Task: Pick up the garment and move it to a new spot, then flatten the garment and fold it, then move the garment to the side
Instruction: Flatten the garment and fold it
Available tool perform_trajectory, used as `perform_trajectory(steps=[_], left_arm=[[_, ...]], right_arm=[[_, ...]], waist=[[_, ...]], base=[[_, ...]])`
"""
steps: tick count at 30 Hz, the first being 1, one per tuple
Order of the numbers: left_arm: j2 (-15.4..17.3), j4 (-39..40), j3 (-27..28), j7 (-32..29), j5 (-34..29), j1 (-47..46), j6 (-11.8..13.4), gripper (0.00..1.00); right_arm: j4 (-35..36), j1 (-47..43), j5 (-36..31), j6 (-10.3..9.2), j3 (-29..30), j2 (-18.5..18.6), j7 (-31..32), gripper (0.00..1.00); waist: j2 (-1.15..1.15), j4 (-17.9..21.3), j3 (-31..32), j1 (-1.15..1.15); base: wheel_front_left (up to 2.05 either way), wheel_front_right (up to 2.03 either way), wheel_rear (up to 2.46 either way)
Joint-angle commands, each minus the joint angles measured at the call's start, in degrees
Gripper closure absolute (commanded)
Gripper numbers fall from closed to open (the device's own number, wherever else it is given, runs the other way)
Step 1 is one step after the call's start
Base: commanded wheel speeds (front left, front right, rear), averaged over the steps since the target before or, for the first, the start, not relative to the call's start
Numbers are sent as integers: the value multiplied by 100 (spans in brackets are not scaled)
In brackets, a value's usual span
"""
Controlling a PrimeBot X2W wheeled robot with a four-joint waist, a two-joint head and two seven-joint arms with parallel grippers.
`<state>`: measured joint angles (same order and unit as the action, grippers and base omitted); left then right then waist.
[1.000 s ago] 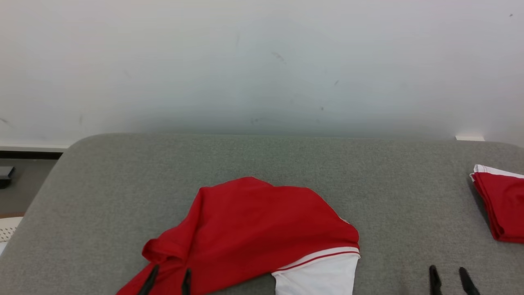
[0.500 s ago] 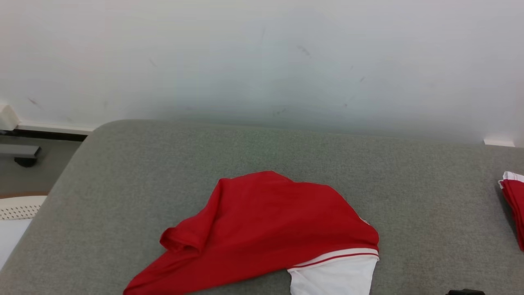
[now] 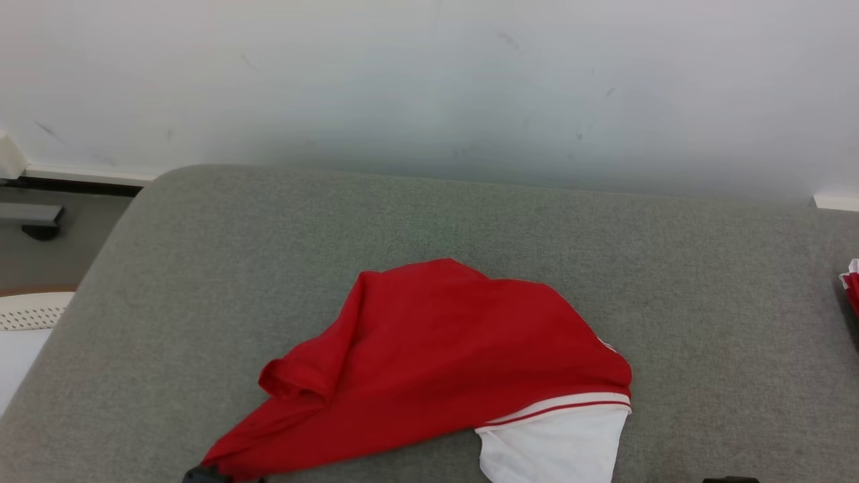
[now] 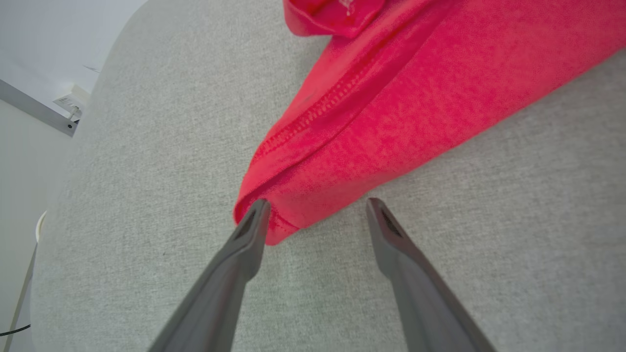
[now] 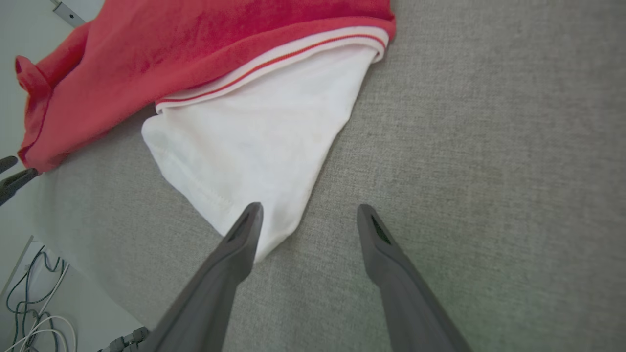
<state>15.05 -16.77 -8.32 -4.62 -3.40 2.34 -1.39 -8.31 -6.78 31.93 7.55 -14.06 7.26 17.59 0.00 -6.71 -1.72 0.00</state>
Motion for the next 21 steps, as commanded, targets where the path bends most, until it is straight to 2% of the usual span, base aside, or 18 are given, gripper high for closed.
perform_trajectory(steps=[1, 21], left_arm=[[31, -69, -7, 77, -50, -94, 37, 0], [-23, -788, -172, 315, 35, -643, 201, 0]], right_arm=[[-27, 77, -14, -15, -4, 4, -10, 0], [-433, 640, -163, -15, -503, -97, -113, 0]], waist=[[0, 14, -44, 0], [0, -36, -377, 0]], base=[[0, 0, 0], [0, 0, 0]])
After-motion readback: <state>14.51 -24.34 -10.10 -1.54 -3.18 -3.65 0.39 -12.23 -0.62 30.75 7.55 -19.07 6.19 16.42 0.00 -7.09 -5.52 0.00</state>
